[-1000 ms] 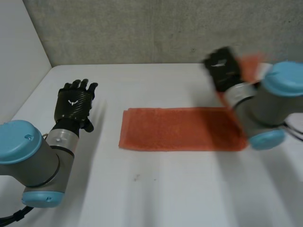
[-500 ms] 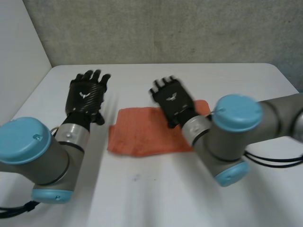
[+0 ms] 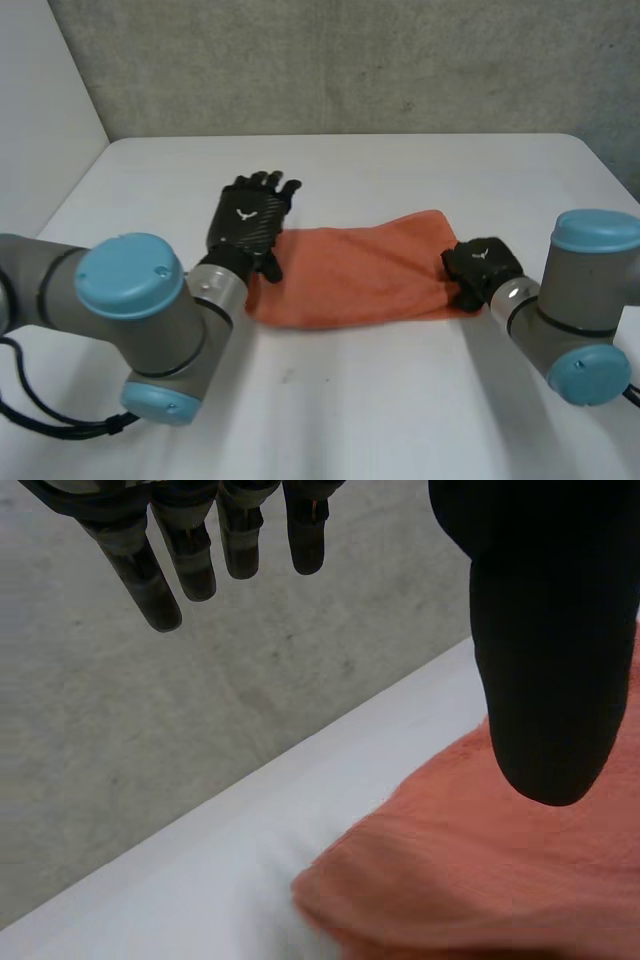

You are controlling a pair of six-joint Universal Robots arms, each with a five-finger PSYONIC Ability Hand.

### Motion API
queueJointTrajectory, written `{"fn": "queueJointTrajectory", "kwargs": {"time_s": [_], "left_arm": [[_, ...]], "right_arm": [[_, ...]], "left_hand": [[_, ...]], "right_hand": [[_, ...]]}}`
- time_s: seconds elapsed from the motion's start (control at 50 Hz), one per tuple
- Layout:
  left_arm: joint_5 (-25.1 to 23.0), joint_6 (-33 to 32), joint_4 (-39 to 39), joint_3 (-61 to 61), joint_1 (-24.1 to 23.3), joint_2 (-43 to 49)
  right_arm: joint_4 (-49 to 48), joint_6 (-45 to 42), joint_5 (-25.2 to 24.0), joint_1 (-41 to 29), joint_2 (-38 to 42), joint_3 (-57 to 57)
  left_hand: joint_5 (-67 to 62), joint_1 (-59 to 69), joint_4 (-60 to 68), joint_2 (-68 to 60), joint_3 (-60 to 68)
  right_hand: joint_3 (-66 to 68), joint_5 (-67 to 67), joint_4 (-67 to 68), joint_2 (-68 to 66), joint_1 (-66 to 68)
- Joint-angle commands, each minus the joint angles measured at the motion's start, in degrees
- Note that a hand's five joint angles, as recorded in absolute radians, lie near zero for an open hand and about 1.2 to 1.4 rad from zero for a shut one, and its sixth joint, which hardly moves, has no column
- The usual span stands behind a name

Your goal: Fold the laundry

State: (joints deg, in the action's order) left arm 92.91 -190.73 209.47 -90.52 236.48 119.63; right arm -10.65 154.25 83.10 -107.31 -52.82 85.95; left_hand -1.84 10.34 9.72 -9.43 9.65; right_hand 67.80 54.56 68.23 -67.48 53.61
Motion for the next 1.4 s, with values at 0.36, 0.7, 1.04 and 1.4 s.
{"fn": "queueJointTrajectory", "kwargs": {"time_s": [0.36, 0.7, 1.04, 1.4], "left_arm": [[5.5, 0.4, -1.1, -9.1, 8.6, -12.8], [2.5, 6.4, -2.6, 1.0, -0.1, -2.6], [8.2, 9.1, -18.5, 5.4, -2.0, 4.0], [7.9, 9.1, -23.0, 9.4, 5.6, -17.0]], "right_arm": [[0.6, -10.2, -5.2, -32.6, 12.7, -22.2], [3.4, 18.3, 1.7, -19.7, 1.8, -22.6], [18.1, 15.6, 1.5, -14.5, 16.6, -34.9], [10.6, 17.4, 8.0, -10.2, -10.0, -26.5]], "left_hand": [[1.8, -0.3, 0.3, -0.6, 0.4], [0.6, 0.9, 1.5, -1.8, 1.6], [1.6, -0.1, 0.5, -0.8, 0.6], [1.5, 0.0, 0.7, -0.9, 0.7]], "right_hand": [[12.2, 15.4, 11.8, -12.5, 26.4], [-57.8, -54.6, -58.2, 57.5, -43.6], [-57.8, -54.6, -58.2, 57.5, -43.6], [-57.8, -54.6, -58.2, 57.5, -43.6]]}}
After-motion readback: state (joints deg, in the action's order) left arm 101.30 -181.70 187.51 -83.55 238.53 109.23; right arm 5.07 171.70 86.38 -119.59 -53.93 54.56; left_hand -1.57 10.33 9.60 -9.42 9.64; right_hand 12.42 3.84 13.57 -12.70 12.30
